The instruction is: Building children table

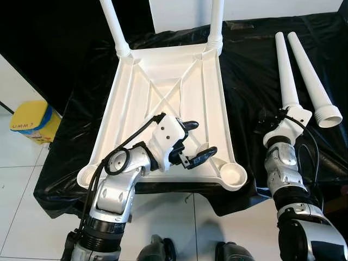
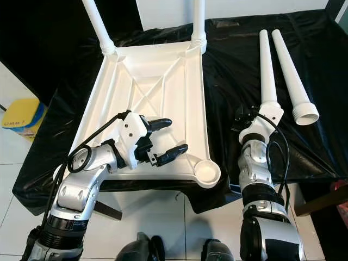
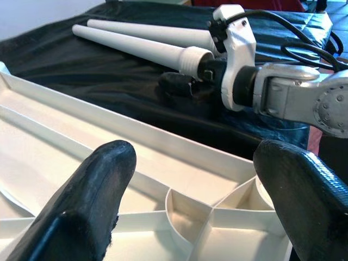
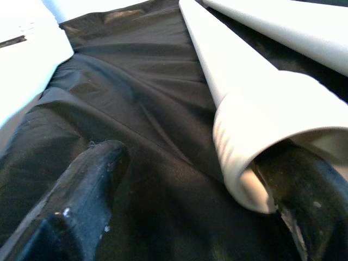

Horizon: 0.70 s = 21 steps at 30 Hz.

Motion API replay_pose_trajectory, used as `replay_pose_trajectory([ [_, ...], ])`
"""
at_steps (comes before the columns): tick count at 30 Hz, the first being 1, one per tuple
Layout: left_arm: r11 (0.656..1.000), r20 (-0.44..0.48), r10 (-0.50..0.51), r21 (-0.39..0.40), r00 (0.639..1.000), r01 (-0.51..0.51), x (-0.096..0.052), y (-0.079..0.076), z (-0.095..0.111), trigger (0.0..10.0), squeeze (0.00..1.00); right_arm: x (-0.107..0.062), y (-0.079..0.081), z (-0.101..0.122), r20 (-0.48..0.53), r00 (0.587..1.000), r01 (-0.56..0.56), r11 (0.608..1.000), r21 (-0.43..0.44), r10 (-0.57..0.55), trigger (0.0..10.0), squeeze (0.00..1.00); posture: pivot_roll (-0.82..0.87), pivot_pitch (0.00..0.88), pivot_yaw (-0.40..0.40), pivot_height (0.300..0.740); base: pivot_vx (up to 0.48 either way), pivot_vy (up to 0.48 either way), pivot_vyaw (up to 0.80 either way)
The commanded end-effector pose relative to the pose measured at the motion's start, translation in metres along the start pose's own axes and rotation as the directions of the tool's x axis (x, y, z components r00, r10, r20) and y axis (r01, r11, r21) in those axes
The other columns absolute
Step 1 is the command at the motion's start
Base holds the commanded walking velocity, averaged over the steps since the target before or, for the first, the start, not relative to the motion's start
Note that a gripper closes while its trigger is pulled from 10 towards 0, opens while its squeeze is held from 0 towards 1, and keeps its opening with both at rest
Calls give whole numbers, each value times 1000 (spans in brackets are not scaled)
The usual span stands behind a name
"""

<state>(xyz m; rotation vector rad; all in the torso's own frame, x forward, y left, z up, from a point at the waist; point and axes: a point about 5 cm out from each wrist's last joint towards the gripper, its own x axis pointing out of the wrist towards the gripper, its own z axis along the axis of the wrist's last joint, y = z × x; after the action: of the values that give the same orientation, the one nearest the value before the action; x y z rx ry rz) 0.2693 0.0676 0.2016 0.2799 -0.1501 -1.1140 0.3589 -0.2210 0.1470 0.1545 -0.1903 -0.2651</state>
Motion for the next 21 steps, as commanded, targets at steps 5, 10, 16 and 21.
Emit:
replay_pose_trajectory([
  [5, 982, -10, 188, 20, 982, -187, -2, 10, 1, 10000, 0, 4, 12, -1, -17, 996, -82, 996, 25, 82, 0, 0, 76, 176, 103, 740, 0, 0, 0],
  [10, 981, -12, 192, 21, 981, -192, 0, 10, 2, 10000, 0, 3, 12, -3, -8, 998, -67, 998, 21, 67, 0, 0, 72, 170, 101, 740, 0, 0, 0],
  [16, 980, -17, 197, 25, 980, -197, 2, 10, 1, 10000, 0, 4, 13, 1, 17, 997, -74, 997, 17, 73, 0, 0, 60, 153, 89, 740, 0, 0, 0],
  [21, 979, -12, 206, 12, 978, -206, 6, 11, 1, 10000, 0, 3, 14, 3, 35, 996, -85, 996, 22, 84, 0, 0, 48, 136, 80, 740, 0, 0, 0],
])
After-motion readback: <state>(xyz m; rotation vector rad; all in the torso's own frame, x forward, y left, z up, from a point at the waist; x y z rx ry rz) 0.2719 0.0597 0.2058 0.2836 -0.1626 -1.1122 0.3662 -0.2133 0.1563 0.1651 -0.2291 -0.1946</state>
